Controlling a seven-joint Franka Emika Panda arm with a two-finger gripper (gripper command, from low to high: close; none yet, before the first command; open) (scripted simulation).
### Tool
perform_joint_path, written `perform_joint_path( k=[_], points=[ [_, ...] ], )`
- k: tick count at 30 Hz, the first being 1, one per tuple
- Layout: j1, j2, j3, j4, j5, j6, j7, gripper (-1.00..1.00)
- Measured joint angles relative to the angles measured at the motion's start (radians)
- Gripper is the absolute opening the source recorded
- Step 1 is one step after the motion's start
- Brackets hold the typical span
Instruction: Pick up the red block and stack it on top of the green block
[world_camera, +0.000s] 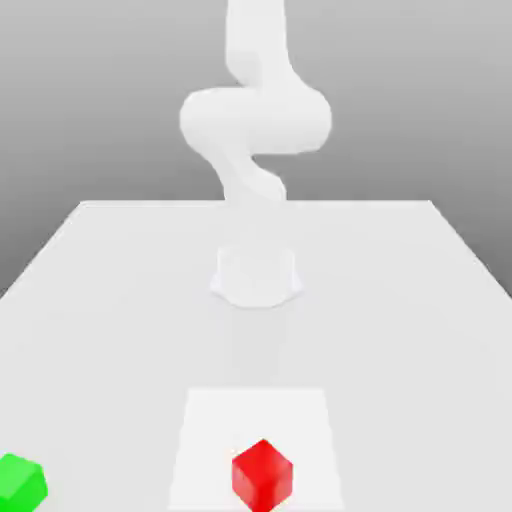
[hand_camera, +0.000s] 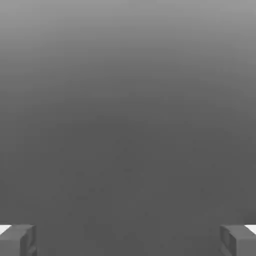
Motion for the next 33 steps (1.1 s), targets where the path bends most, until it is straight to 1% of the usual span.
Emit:
perform_joint_path(
  k=[7,14,20,26,30,31,33],
  points=[
    [0.098,0.261,-0.089,-0.044,0.06,0.095,-0.221,0.0],
    [0.155,0.516,-0.135,-0.087,0.12,0.187,-0.439,0.0],
    [0.169,0.73,-0.137,-0.125,0.132,0.269,-0.597,0.0],
    [0.157,0.933,-0.132,-0.154,0.081,0.368,-0.69,0.0],
    [0.124,1.078,-0.09,-0.135,0.123,0.483,-0.731,0.0],
    [0.119,1.097,-0.083,-0.133,0.129,0.499,-0.736,-1.0],
    [0.118,1.097,-0.083,-0.133,0.129,0.498,-0.736,-1.0]
  ],
)
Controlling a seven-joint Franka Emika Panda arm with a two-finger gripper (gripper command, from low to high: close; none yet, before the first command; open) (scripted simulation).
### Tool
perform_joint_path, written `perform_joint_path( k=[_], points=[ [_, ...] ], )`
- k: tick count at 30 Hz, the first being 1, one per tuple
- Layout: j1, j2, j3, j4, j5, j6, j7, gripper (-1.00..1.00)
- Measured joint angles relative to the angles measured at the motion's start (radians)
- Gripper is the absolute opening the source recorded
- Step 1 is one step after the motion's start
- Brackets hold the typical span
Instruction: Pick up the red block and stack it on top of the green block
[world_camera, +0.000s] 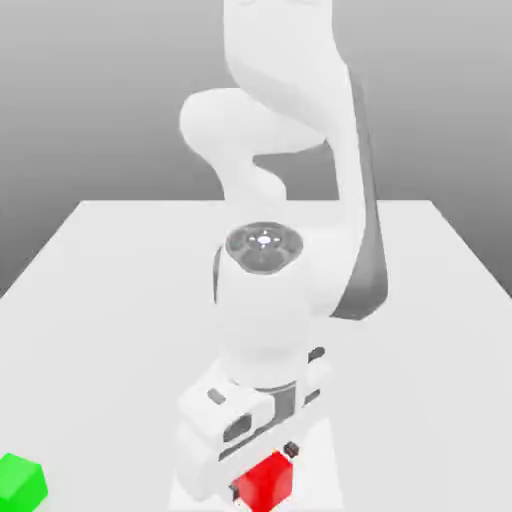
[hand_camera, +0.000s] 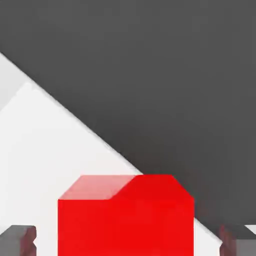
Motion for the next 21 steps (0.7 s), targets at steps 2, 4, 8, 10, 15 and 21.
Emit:
perform_joint_path(
  k=[2,4,8,10,15,21],
  points=[
    [0.0,0.0,0.0,0.0,0.0,-0.001,0.0,-1.0],
    [-0.003,0.009,0.004,0.001,0.002,0.006,-0.002,-1.0],
    [0.018,-0.094,-0.026,-0.015,-0.039,-0.079,0.028,-1.0],
    [0.018,-0.156,-0.041,-0.021,-0.061,-0.136,0.041,-1.0],
    [-0.131,-0.122,-0.127,0.093,-0.021,-0.239,-0.086,-1.0],
    [-0.315,-0.041,-0.21,0.237,0.048,-0.302,-0.256,-1.0]
  ],
)
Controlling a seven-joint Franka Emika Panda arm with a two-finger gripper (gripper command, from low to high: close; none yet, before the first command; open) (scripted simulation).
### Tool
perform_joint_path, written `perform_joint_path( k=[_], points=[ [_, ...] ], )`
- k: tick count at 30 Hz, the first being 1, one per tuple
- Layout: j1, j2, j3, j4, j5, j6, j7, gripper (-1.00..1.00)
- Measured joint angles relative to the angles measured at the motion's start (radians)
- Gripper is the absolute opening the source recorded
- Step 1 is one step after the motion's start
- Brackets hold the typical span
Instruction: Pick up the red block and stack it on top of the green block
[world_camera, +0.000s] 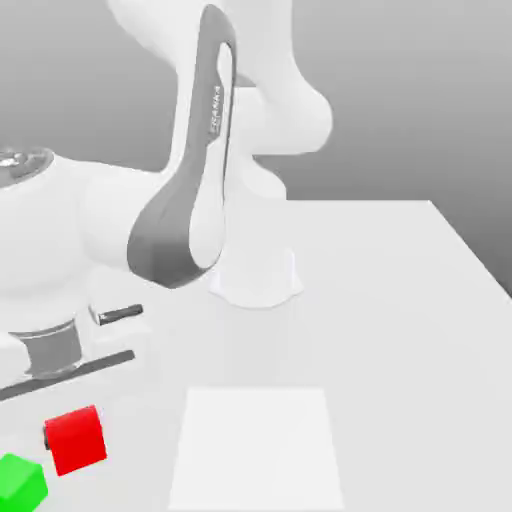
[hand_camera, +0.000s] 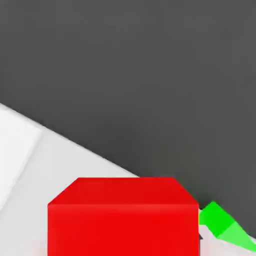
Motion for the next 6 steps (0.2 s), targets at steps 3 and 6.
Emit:
perform_joint_path(
  k=[3,6],
  points=[
    [-0.053,0.099,0.03,0.026,0.056,0.07,-0.053,1.0],
    [-0.053,0.099,0.03,0.026,0.056,0.07,-0.053,1.0]
  ],
)
